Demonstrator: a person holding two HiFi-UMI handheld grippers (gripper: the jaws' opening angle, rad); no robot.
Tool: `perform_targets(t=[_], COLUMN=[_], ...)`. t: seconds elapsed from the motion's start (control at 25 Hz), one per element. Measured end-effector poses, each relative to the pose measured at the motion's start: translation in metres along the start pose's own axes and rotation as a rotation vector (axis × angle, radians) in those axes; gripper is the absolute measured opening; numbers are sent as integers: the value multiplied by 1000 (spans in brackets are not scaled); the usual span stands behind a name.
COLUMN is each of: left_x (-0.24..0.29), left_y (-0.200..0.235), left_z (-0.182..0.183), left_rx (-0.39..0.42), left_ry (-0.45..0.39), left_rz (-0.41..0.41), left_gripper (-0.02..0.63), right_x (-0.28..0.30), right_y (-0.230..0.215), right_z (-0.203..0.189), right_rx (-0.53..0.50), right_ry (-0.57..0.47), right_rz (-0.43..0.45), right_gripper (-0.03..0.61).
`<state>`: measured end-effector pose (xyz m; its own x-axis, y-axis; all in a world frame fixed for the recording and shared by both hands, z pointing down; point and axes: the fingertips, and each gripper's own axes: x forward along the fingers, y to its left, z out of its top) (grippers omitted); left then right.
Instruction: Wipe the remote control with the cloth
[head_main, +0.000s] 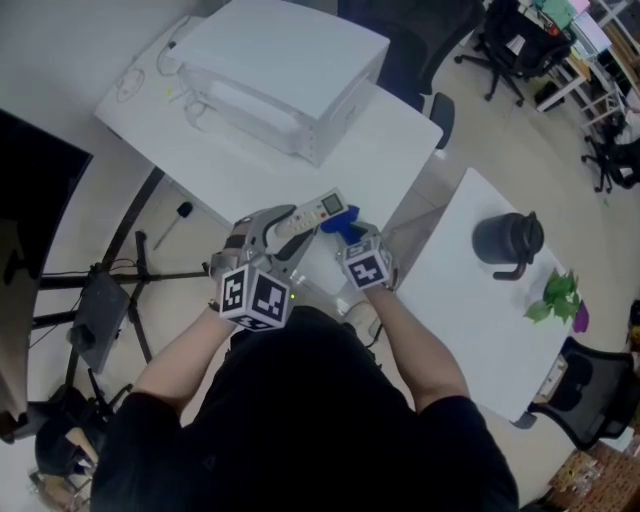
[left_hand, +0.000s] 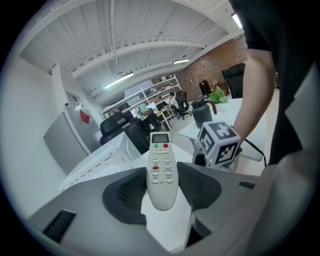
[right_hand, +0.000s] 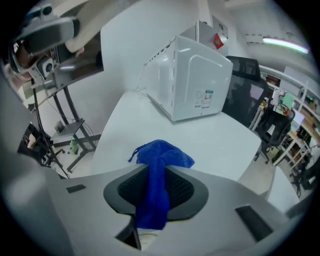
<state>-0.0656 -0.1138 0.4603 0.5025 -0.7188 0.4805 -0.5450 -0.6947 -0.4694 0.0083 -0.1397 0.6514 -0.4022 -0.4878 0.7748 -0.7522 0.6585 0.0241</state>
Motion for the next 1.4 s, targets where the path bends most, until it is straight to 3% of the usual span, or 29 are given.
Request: perform_targets(t=[0.16, 0.28, 0.36, 0.48, 0.6, 0.8, 0.92, 1.16, 1.4], left_x=[7, 16, 22, 30, 35, 30, 24, 15, 14], left_y=[6, 7, 6, 3, -4, -16, -21, -20, -21], left_z=[-1, -3, -1, 7, 20, 46, 54, 62, 60], left_rx=[47, 99, 139, 190, 236, 346, 400, 404, 401], left_ry=[15, 26, 27, 22, 6, -52, -82, -117, -118], left_rz=[30, 36, 36, 33, 27, 38, 54, 74, 72], left_gripper=[196, 196, 196, 196, 196, 196, 196, 196, 196], right_x=[-69, -135, -175, -209, -211, -199, -201, -209, -216], right_y=[-20, -24, -17, 10, 43, 67, 67, 48, 8], right_z=[29, 58, 83, 119, 136, 145, 145, 140, 129], right_rx=[88, 79, 9, -182, -323, -416, -463, -500, -433], right_ry=[-182, -326, -423, -510, -463, -403, -347, -313, -305], right_rz=[-51, -107, -137, -116, -58, -20, -57, -192, -275], right_gripper=[104, 104, 106, 106, 106, 106, 104, 101, 101])
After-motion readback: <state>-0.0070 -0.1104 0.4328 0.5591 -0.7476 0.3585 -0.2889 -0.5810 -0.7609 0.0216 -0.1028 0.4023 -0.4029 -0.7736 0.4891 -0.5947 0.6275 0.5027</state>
